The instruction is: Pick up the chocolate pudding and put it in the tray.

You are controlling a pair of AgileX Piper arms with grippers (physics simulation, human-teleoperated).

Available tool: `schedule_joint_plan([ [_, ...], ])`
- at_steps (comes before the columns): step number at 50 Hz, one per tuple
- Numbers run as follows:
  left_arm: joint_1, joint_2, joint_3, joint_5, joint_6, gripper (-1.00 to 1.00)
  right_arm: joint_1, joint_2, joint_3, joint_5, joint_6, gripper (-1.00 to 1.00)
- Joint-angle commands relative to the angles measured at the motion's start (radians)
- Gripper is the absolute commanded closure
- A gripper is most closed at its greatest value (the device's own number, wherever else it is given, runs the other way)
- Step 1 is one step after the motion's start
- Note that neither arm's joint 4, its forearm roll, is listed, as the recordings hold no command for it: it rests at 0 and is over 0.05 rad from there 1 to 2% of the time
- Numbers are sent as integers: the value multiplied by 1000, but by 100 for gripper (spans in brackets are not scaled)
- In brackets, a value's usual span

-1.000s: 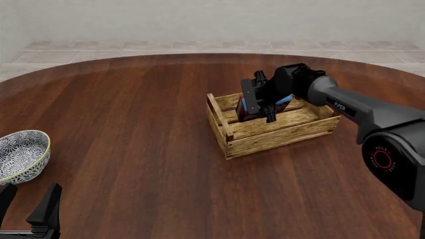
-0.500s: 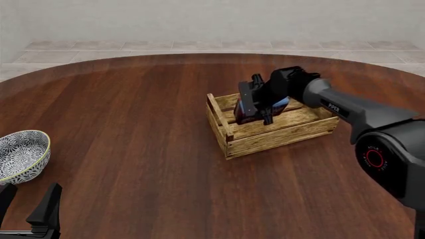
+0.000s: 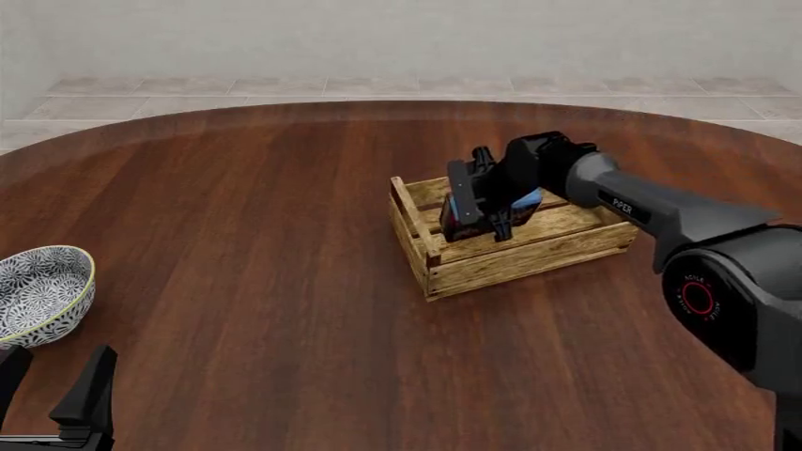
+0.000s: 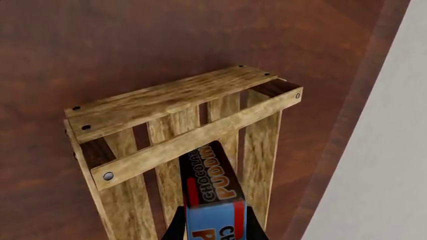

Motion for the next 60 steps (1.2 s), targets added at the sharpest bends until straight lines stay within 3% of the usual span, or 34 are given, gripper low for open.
schedule_joint_plan([
  [1,0,0,0,0,0,-100,-1,10,-9,2,23,100],
  [60,0,0,0,0,0,-100,17,71,-68,57,56,100],
])
